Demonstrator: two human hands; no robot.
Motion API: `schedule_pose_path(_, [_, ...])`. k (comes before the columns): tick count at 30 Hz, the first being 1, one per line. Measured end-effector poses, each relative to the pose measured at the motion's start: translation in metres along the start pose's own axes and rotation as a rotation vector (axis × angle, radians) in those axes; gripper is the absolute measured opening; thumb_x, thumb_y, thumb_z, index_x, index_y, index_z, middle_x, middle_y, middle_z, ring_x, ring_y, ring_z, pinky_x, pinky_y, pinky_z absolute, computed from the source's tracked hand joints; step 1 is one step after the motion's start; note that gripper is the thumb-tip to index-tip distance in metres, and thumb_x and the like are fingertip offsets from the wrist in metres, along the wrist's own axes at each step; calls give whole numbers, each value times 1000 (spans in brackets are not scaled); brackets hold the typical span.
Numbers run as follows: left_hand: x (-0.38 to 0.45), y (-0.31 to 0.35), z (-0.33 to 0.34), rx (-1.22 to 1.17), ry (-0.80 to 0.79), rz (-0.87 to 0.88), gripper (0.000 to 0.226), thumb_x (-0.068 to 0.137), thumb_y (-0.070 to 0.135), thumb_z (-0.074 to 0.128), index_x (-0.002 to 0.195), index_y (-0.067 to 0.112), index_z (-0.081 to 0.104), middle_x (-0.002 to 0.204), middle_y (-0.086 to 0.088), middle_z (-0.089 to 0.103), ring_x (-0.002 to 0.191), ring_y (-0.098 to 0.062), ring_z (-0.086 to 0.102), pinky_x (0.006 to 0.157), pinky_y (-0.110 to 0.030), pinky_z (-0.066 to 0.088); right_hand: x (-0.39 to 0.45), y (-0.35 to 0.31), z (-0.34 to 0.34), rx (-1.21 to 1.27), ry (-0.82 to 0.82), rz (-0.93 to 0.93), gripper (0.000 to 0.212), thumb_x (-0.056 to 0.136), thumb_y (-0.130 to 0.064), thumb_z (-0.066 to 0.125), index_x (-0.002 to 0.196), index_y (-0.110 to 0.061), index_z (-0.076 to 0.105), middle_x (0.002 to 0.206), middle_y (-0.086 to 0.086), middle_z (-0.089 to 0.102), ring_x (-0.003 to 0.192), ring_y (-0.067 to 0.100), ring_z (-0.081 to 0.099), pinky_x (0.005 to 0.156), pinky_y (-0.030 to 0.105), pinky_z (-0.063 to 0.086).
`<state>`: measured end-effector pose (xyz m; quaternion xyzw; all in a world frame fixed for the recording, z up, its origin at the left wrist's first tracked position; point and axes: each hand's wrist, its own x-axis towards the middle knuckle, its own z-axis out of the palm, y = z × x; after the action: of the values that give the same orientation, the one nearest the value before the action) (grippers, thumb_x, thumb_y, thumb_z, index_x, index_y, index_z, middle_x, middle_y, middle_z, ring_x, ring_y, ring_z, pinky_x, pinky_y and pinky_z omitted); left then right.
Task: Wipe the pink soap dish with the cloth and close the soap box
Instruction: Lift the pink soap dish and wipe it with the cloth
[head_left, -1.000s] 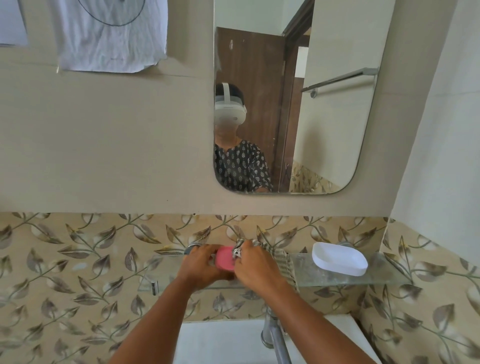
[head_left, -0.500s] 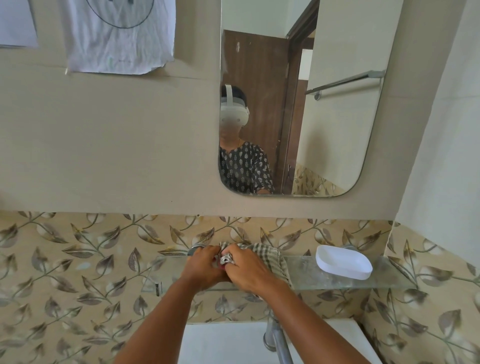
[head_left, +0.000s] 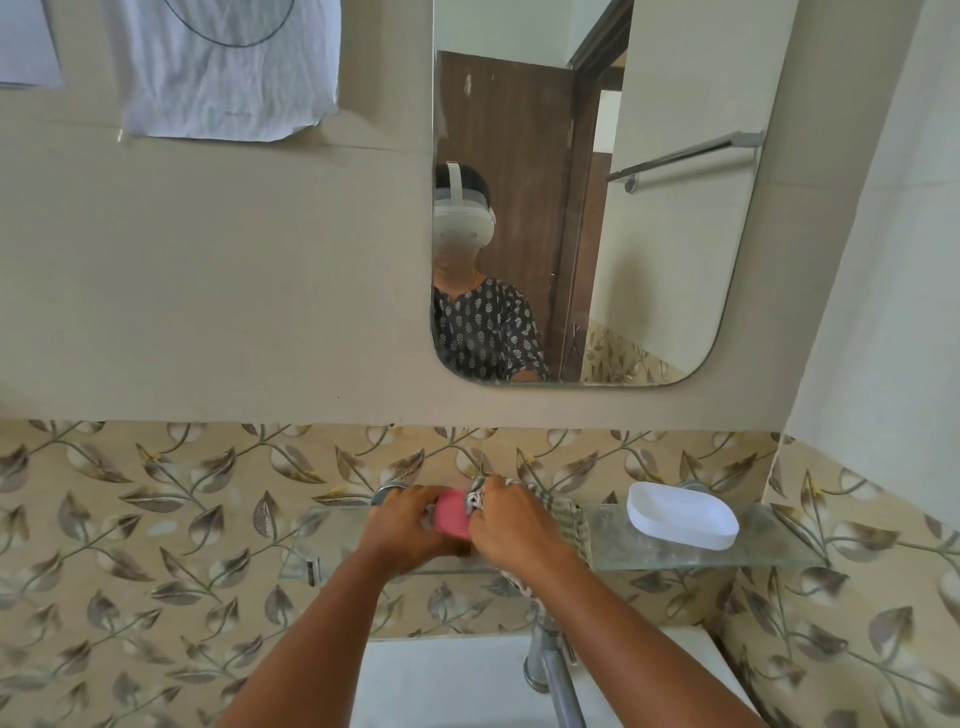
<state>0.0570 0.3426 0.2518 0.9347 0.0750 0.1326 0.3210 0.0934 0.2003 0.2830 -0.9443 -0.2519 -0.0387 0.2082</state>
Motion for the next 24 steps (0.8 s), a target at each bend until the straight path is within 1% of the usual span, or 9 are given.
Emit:
schedule_pose_path(3, [1,0,1,7,8,2,82,55,54,83,128,33,53,124,7,59,102,-10,46,88,-27,40,3,4,0,22,-16,-4,37,87,-16,46,122,-4,45,108,14,61,95,29,60,77,38,52])
schedule_pose_path(5, [2,0,1,9,2,-10,82,55,54,83,128,34,52,125,8,58,105,-11,46,90,-28,40,3,5,2,40,-32,-30,37,87,-16,46,123,-7,45,104,12,61,91,26,59,71,34,50])
schedule_pose_path(8, [1,-1,1,7,-13,-23,84,51,58,81,126,33,55,122,9,58,112,-16,49,97,-35,42,2,-1,4,131,-92,-77,39,86,-21,47,125,-14,45,103,8,59,89,24,58,73,37,52])
schedule_pose_path(10, [2,-1,0,11,-6,-20,87,39,69,72,117,32,60,116,8,62,109,-19,53,94,-37,45,3,-5,4,183,-109,-95,39,87,-25,44,125,-17,45,106,9,60,91,24,57,78,40,51])
schedule_pose_path(12, [3,-2,-1,7,6,-13,89,33,74,62,112,32,63,112,7,64,104,-18,54,91,-37,46,3,-6,2,237,-130,-102,40,88,-25,43,127,-18,44,100,5,59,86,21,56,72,36,48])
schedule_pose_path(14, [3,-3,0,9,3,-16,89,33,76,61,111,33,62,111,8,64,104,-17,53,91,-37,46,3,-5,0,279,-162,-109,41,89,-24,44,129,-19,44,85,-2,52,72,13,50,61,31,40])
schedule_pose_path(16, [2,-3,0,9,-1,-21,85,34,76,62,108,34,63,109,9,63,103,-17,52,90,-36,45,2,-3,-1,308,-192,-119,39,90,-24,45,129,-18,44,86,-3,51,69,9,46,59,29,37])
schedule_pose_path(21, [3,-3,1,-6,-5,-40,75,35,76,66,99,38,62,105,9,64,101,-17,54,89,-39,48,-1,0,-9,369,-222,-124,32,88,-20,47,120,-20,51,92,2,55,71,12,49,57,28,35])
schedule_pose_path(24, [2,-3,1,-21,-1,-31,74,35,74,66,102,40,63,105,10,64,101,-16,54,88,-37,47,-4,4,-12,403,-240,-123,23,86,-17,46,108,-23,49,81,1,54,68,14,48,56,30,34])
